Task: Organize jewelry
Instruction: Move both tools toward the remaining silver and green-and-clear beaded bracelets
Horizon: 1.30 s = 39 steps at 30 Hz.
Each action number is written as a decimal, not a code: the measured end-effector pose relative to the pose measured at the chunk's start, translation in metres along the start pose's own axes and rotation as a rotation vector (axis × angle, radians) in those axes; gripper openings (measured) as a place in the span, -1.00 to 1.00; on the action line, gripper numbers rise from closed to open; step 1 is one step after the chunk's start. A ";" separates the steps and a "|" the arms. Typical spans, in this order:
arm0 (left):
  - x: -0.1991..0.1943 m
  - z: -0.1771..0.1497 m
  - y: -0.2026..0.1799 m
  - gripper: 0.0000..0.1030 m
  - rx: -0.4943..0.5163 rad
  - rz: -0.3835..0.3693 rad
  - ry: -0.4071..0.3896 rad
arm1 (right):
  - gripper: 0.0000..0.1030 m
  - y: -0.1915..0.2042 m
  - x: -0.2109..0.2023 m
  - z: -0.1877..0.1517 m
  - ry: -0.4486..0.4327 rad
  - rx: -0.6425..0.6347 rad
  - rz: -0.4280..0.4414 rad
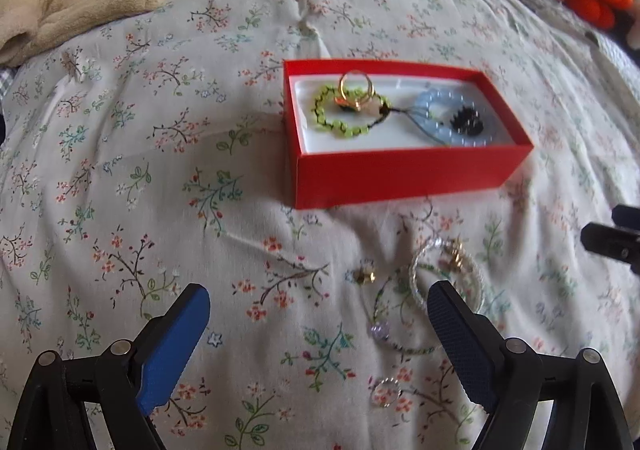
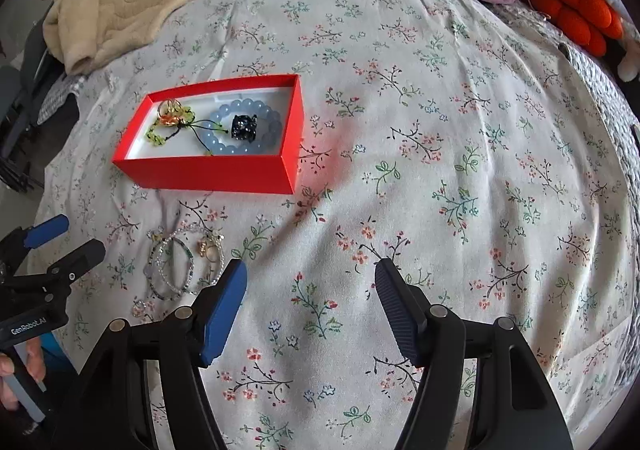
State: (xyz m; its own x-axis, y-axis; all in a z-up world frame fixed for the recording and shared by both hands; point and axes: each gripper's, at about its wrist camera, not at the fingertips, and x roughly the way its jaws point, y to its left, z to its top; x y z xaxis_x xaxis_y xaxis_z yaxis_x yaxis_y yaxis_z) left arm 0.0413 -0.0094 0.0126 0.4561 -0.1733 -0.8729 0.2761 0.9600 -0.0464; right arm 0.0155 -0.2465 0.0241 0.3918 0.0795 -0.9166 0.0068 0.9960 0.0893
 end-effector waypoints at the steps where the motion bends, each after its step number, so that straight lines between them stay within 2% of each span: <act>1: 0.002 -0.003 -0.001 0.78 0.014 0.003 0.006 | 0.35 -0.001 0.000 -0.002 0.001 -0.005 -0.004; 8: 0.017 -0.023 0.003 0.78 0.104 0.001 0.047 | 0.35 0.004 0.005 -0.015 -0.007 -0.066 -0.014; 13: 0.020 -0.035 0.006 0.78 0.165 -0.007 0.036 | 0.36 0.026 0.017 -0.028 -0.018 -0.174 0.076; 20: 0.028 -0.046 0.010 0.78 0.236 -0.008 0.064 | 0.36 0.058 0.041 -0.038 -0.005 -0.281 0.144; 28: 0.031 -0.046 0.014 0.78 0.243 -0.025 0.077 | 0.42 0.078 0.067 -0.030 0.035 -0.279 0.187; 31: 0.032 -0.045 0.014 0.78 0.245 -0.031 0.082 | 0.51 0.082 0.072 -0.026 0.029 -0.266 0.206; 39: 0.033 -0.045 0.015 0.78 0.247 -0.037 0.088 | 0.53 0.095 0.083 -0.012 0.010 -0.228 0.222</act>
State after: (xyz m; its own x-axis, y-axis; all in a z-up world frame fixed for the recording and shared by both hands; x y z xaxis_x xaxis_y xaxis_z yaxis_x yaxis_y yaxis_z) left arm 0.0223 0.0090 -0.0384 0.3694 -0.1775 -0.9122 0.4949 0.8684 0.0314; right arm 0.0373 -0.1444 -0.0485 0.3513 0.2948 -0.8886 -0.2845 0.9379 0.1987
